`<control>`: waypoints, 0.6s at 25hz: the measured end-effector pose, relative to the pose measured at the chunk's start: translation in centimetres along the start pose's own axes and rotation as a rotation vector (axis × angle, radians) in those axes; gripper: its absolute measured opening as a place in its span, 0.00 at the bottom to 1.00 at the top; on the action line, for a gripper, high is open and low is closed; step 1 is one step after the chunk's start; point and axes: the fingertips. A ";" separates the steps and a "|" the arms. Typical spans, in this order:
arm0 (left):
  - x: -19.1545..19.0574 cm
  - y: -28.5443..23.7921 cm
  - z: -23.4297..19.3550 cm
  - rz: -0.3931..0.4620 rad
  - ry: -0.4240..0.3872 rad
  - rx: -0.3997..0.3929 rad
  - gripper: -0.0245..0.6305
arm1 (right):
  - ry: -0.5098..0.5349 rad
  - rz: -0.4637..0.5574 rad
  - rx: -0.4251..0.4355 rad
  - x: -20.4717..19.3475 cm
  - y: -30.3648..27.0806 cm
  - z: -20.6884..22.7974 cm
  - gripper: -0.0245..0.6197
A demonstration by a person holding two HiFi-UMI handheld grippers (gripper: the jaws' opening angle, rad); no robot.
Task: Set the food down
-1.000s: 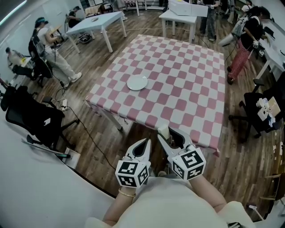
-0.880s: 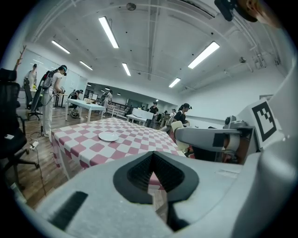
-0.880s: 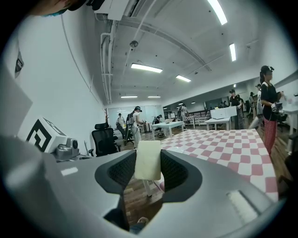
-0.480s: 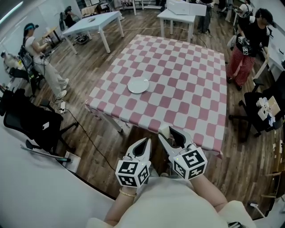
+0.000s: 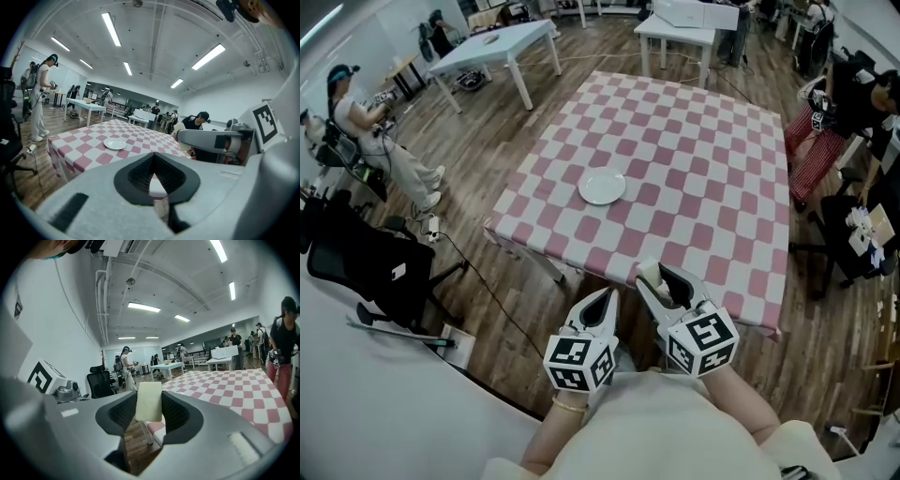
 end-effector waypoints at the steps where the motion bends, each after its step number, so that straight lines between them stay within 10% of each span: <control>1: 0.3 -0.2 -0.3 -0.001 0.001 0.001 0.04 | 0.000 -0.001 0.000 0.1 -0.5 0.1 0.30; 15: 3.9 -3.5 -4.1 -0.001 0.018 0.009 0.04 | 0.000 -0.013 0.001 1.0 -6.0 2.2 0.30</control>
Point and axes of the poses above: the fingertips, and each gripper's own axes: y backward along the fingers, z to its right, x out of its top, and after that the axes turned 15 degrees about y, right-handed
